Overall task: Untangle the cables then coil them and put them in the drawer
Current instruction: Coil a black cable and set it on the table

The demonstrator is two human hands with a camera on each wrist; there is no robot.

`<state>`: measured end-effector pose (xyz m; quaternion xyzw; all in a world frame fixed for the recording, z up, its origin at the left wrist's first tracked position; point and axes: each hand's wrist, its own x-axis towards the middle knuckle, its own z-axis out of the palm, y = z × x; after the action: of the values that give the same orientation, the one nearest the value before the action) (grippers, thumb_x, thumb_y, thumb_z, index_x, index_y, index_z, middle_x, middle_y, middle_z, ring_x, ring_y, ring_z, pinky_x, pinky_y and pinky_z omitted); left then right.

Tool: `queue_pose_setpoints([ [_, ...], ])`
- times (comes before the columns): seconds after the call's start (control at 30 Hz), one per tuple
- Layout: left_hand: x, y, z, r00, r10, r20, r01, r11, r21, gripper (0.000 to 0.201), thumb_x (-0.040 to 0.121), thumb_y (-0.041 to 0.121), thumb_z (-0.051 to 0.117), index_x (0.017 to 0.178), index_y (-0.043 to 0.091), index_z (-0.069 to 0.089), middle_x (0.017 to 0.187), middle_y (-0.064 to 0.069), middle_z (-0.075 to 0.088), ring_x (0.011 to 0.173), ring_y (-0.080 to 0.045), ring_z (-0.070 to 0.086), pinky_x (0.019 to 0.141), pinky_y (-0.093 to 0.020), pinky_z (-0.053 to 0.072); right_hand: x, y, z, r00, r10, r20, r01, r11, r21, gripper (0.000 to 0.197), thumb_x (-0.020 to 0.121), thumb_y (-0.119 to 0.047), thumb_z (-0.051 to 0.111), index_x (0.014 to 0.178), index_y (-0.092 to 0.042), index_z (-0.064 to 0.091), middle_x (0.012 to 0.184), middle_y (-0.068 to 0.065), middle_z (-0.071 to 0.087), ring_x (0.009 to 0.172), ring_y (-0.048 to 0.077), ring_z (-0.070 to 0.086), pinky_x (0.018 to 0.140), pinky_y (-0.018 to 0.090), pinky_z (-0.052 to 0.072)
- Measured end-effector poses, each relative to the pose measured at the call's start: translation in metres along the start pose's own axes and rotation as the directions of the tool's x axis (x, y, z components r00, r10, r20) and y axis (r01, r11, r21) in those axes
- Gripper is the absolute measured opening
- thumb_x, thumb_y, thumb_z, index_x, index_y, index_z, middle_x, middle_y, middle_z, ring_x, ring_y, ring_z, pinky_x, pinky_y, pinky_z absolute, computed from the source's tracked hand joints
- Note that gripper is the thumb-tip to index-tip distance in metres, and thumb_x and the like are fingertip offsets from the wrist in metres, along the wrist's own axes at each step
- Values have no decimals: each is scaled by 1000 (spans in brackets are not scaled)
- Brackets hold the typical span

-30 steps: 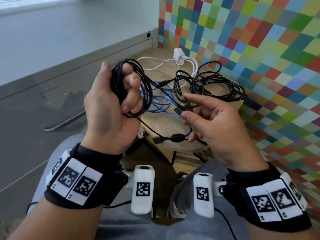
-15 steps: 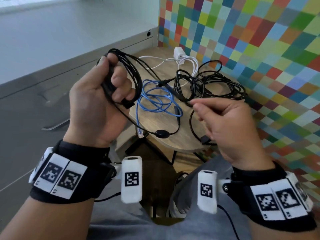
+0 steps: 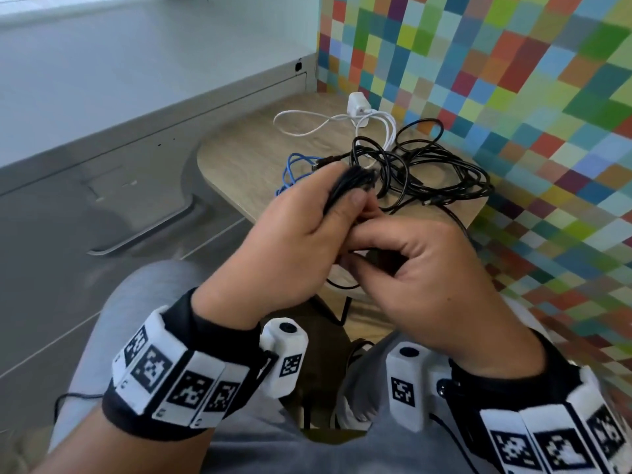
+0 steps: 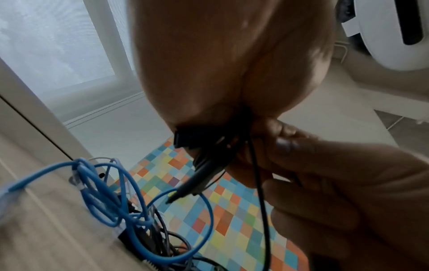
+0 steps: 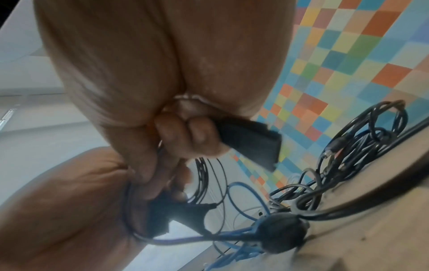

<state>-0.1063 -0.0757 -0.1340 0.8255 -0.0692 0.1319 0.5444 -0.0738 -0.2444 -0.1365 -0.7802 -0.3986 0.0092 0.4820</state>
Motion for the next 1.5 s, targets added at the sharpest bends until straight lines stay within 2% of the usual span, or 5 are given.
queue_pose_setpoints([
  [0.27, 2, 2, -6, 1000, 8, 3, -9, 990, 144, 19, 105, 26, 47, 94, 25, 62, 73, 7, 65, 68, -15, 65, 64, -38, 52, -1, -7, -3, 993, 24, -116, -18, 998, 52, 15, 82, -13, 86, 91, -25, 82, 83, -15, 77, 73, 5, 72, 66, 15, 52],
  [0.67, 3, 2, -7, 901, -341, 268, 374, 924, -79, 60, 111, 29, 37, 61, 4, 61, 45, 0, 55, 40, -9, 41, 49, -19, 35, 3, 5, -26, 932, -268, -242, 158, 905, -395, 14, 96, -8, 75, 108, -12, 81, 100, -1, 77, 93, 22, 70, 84, 37, 55],
  [0.87, -1, 0, -8, 899, -232, 371, 415, 719, -557, 51, 100, 41, 40, 61, 14, 59, 47, -1, 25, 36, -16, 25, 59, -41, 42, 7, 21, -23, 867, -292, -404, 48, 855, -516, 10, 98, -27, 74, 105, -25, 81, 93, 1, 66, 94, 30, 59, 82, 57, 47],
  [1.17, -1, 2, -1, 915, -138, 380, 392, 529, -752, 44, 101, 39, 38, 69, 17, 58, 50, 6, 29, 38, -8, 27, 53, -26, 43, 14, 24, -6, 913, 98, -396, -114, 993, -16, 17, 92, -23, 77, 104, -34, 80, 92, -3, 61, 89, 10, 60, 77, 18, 46],
  [1.5, 2, -2, 10, 973, -164, 165, 232, 709, -666, 36, 104, 30, 39, 77, 11, 54, 56, 3, 34, 49, -14, 31, 56, -31, 27, 13, 35, 3, 878, 464, -121, -284, 707, 648, 38, 103, -32, 49, 104, -5, 77, 100, 22, 75, 91, 37, 72, 85, 48, 57],
])
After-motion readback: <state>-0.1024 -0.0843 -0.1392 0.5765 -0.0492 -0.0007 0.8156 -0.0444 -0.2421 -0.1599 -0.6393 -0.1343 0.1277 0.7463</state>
